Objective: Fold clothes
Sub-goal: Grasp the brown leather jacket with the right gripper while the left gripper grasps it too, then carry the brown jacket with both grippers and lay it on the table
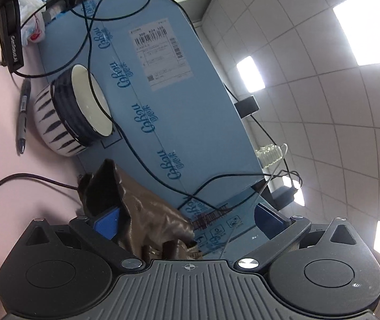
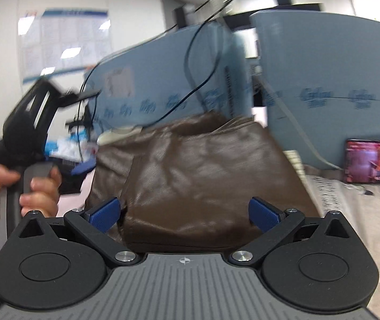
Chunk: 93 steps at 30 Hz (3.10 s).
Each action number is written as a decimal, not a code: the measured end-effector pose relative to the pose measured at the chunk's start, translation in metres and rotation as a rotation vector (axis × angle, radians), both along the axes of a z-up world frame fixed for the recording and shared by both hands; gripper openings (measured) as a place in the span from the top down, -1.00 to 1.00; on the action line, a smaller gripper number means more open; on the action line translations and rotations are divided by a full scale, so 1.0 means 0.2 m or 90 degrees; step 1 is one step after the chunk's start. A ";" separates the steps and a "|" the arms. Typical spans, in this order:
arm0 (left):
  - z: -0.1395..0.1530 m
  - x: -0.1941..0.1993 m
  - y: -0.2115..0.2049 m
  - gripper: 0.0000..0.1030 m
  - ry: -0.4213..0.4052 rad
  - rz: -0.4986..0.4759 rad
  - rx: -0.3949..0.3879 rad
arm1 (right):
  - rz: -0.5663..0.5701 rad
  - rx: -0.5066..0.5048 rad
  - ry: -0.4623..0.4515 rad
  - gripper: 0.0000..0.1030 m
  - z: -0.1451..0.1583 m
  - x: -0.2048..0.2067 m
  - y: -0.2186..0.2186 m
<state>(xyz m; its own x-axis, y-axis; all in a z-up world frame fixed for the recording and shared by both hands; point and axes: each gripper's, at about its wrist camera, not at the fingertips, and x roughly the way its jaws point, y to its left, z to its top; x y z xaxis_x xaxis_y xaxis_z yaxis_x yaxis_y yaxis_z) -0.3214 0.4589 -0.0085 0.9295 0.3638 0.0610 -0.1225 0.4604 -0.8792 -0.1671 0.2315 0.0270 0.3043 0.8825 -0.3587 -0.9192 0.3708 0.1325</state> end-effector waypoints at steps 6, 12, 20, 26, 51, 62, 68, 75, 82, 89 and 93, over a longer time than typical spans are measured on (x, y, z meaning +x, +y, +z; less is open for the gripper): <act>-0.02 0.03 0.03 -1.00 -0.014 -0.013 -0.008 | -0.056 -0.067 -0.069 -1.00 -0.04 -0.03 0.15; -0.03 0.04 0.03 -1.00 -0.014 -0.012 -0.008 | -0.121 -0.108 -0.152 -1.00 -0.06 -0.06 0.13; -0.01 0.01 0.02 -1.00 -0.029 0.024 0.003 | -0.198 -0.110 -0.189 -1.00 -0.03 0.03 0.00; 0.06 0.06 -0.01 -0.98 0.028 0.067 0.065 | -0.236 -0.077 -0.205 -1.00 0.00 0.11 -0.05; -0.01 0.15 0.08 -0.77 0.080 0.036 0.024 | -0.183 -0.047 -0.165 -0.98 0.01 0.29 0.08; 0.16 0.18 -0.18 0.91 0.158 0.119 0.275 | -0.179 -0.002 -0.182 0.81 0.12 0.29 -0.08; 0.28 0.08 -0.41 0.93 0.087 0.170 0.402 | -0.169 0.086 -0.198 0.91 0.33 0.28 -0.36; 0.49 0.14 -0.62 0.94 0.003 0.184 0.467 | -0.204 0.137 -0.197 0.92 0.48 0.37 -0.69; 0.67 0.42 -0.86 0.94 -0.127 0.091 0.500 | -0.362 0.160 -0.205 0.92 0.52 0.56 -1.06; 0.59 0.72 -1.20 0.94 -0.178 -0.170 0.561 | -0.549 0.136 -0.125 0.92 0.33 0.91 -1.44; 0.44 0.75 -1.34 0.94 -0.115 -0.343 0.607 | -0.611 0.132 0.004 0.92 0.13 1.12 -1.70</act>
